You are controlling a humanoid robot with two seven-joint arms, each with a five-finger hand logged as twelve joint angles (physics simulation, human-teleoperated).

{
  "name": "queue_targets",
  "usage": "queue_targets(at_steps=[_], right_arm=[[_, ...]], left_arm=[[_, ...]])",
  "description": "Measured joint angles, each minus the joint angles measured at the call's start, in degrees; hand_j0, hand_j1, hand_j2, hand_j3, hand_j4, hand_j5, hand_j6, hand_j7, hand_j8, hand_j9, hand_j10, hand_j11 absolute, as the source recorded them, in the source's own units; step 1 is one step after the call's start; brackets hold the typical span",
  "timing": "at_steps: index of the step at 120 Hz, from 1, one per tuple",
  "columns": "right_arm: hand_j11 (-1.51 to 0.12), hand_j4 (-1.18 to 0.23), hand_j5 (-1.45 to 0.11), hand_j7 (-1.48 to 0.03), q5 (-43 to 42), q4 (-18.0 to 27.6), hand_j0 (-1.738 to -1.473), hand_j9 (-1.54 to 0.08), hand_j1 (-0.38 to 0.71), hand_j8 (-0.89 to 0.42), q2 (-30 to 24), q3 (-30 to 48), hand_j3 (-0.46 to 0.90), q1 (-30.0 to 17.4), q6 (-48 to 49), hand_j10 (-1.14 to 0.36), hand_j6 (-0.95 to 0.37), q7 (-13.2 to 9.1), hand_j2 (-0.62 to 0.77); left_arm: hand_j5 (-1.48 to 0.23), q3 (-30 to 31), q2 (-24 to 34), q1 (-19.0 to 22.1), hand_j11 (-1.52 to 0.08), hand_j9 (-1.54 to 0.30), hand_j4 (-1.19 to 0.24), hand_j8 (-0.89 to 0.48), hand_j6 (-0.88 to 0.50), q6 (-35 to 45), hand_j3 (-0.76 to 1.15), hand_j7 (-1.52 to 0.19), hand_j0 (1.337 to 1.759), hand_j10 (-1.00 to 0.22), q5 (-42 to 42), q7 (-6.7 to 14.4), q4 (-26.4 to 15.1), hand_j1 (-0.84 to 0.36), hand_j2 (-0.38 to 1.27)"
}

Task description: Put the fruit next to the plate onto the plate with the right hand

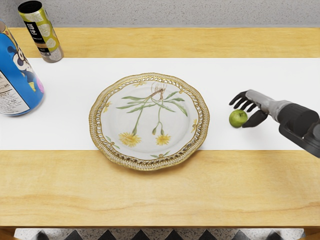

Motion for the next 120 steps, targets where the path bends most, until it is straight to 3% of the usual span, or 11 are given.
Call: queue_targets(at_steps=[47,72,102,120], right_arm=[[-0.52,-0.42,-0.51,-0.52,-1.5,-0.6,-1.658,-0.52,0.13,-0.55,0.7,-0.4,0.0,-1.2,-2.8,-0.41,-0.41,0.1,-0.07],[-0.5,-0.39,-0.5,-0.5,-4.2,-0.6,-1.658,-0.5,0.11,-0.44,1.3,-1.4,0.0,-1.2,-5.1,-0.39,-0.39,-0.5,-0.07],[-0.5,-0.39,-0.49,-0.49,-6.9,-0.1,-1.658,-0.5,0.1,-0.4,2.5,-2.9,0.0,-1.4,-7.8,-0.38,-0.39,-0.7,-0.07],[-0.5,-0.39,-0.5,-0.5,-10.0,3.1,-1.658,-0.5,0.11,-0.4,1.6,-4.7,0.0,-2.0,-11.4,-0.39,-0.39,-3.0,-0.07]], left_arm=[[-0.32,0.0,0.0,0.0,-0.32,-0.32,-0.25,-0.25,-0.25,0.0,0.0,-0.32,1.658,-0.24,0.0,0.0,0.0,0.06,0.05],[-0.32,0.0,0.0,0.0,-0.32,-0.32,-0.25,-0.25,-0.25,0.0,0.0,-0.32,1.658,-0.24,0.0,0.0,0.0,0.06,0.05],[-0.32,0.0,0.0,0.0,-0.32,-0.32,-0.24,-0.24,-0.24,0.0,0.0,-0.32,1.658,-0.24,0.0,0.0,0.0,0.06,0.05],[-0.32,0.0,0.0,0.0,-0.32,-0.32,-0.25,-0.25,-0.25,0.0,0.0,-0.32,1.658,-0.24,0.0,0.0,0.0,0.06,0.05]])
